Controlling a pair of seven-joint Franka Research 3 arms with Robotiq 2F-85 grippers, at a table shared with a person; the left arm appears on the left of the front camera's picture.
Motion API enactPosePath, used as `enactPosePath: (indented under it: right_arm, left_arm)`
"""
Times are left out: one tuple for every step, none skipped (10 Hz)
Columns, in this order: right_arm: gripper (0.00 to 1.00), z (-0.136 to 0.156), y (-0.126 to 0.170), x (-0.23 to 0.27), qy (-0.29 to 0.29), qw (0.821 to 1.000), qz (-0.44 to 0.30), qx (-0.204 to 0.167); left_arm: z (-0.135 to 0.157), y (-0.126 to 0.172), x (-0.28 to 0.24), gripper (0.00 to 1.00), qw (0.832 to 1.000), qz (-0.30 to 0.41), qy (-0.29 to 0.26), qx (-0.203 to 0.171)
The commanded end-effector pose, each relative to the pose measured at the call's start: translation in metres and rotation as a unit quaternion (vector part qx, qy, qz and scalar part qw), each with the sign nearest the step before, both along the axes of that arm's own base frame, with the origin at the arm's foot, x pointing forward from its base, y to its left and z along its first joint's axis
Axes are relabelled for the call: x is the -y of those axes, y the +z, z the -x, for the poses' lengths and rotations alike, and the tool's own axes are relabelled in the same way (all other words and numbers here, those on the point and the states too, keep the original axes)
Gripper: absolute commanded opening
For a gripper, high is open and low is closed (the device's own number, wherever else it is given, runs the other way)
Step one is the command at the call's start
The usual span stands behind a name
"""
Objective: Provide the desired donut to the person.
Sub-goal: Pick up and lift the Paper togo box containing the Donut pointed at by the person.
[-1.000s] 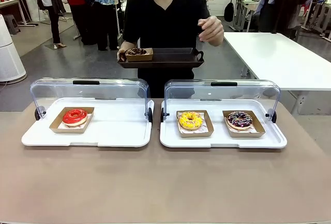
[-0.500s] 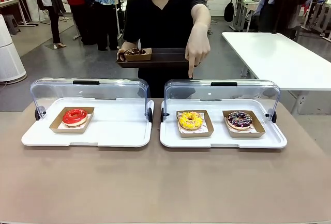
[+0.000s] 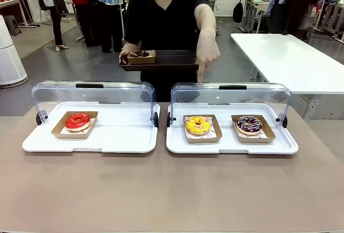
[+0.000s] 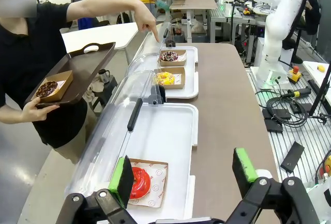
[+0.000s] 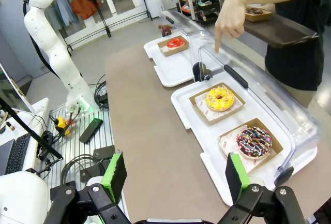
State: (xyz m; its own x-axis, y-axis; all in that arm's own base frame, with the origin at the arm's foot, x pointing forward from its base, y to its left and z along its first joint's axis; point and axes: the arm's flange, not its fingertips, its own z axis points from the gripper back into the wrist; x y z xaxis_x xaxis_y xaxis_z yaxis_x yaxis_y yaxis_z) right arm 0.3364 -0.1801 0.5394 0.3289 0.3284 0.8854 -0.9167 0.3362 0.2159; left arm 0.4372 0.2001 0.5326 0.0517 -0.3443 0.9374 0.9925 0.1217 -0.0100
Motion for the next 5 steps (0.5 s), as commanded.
enactPosePath:
  right_arm:
    - [1.0, 0.0, 0.0, 0.0, 0.0, 1.0, 0.0, 0.0]
    - [1.0, -0.006, 0.008, -0.014, 0.015, 1.0, 0.018, 0.004]
    - [1.0, -0.014, 0.017, -0.031, 0.02, 0.998, 0.056, 0.005]
    - [1.0, -0.023, 0.03, -0.057, 0.034, 0.994, 0.106, 0.004]
    - [1.0, -0.028, 0.043, -0.087, 0.034, 0.987, 0.152, 0.026]
  left_arm:
    - [0.0, 0.001, -0.001, 1.0, 1.0, -0.002, 0.004, 0.0]
    - [0.0, 0.001, -0.001, 1.0, 1.0, -0.002, 0.004, 0.0]
    - [0.0, 0.001, -0.001, 1.0, 1.0, -0.002, 0.004, 0.0]
    - [0.0, 0.001, -0.001, 1.0, 1.0, -0.002, 0.004, 0.0]
    - [0.0, 0.001, -0.001, 1.0, 1.0, -0.002, 0.004, 0.0]
